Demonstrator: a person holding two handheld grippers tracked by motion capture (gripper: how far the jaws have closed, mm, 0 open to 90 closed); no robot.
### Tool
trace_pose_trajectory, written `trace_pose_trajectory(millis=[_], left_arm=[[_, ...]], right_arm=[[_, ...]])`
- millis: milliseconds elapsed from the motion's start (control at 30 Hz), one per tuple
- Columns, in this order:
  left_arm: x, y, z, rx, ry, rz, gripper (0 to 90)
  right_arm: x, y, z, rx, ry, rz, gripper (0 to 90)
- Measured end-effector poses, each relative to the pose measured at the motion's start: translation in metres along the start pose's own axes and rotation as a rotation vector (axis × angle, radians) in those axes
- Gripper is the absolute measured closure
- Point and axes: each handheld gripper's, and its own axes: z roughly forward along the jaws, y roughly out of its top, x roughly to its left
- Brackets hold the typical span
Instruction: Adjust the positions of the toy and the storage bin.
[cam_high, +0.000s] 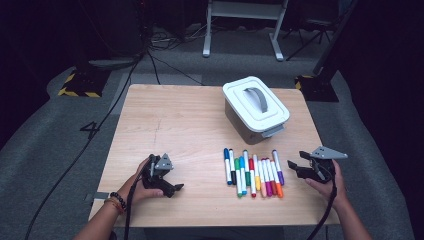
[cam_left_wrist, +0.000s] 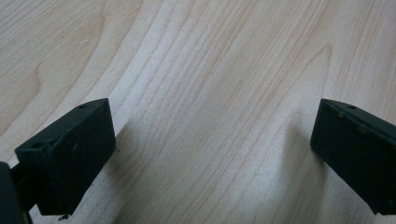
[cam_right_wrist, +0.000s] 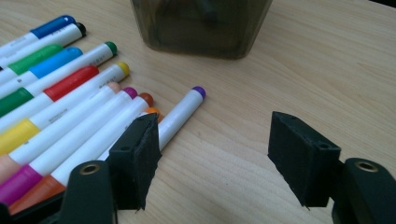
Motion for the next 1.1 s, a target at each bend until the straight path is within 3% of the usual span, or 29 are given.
trace_pose_trajectory(millis=[233, 433, 567, 667, 1100], left_arm=[[0.0, 0.0, 0.0, 0.0, -0.001, 0.0, 0.2], [0.0, 0.0, 0.0, 0.0, -0.002, 0.001, 0.2], [0.0, 0.0, 0.0, 0.0, -0.002, 0.002, 0.3], [0.001, 0.0, 0.0, 0.0, -0.004, 0.003, 0.2], [0.001, 0.0, 0.0, 0.0, -0.007, 0.006, 0.3]], right_arm=[[-0.001, 0.016, -0.008, -0.016, 0.011, -0.043, 36.8], [-0.001, 0.045, -0.023, -0.084, 0.014, -0.073, 38.0], [-0.001, 0.066, -0.035, -0.134, -0.028, -0.094, 38.6], [-0.003, 0.079, -0.039, -0.169, -0.026, -0.076, 38.6], [0.0, 0.107, -0.025, -0.17, -0.017, -0.079, 38.1]])
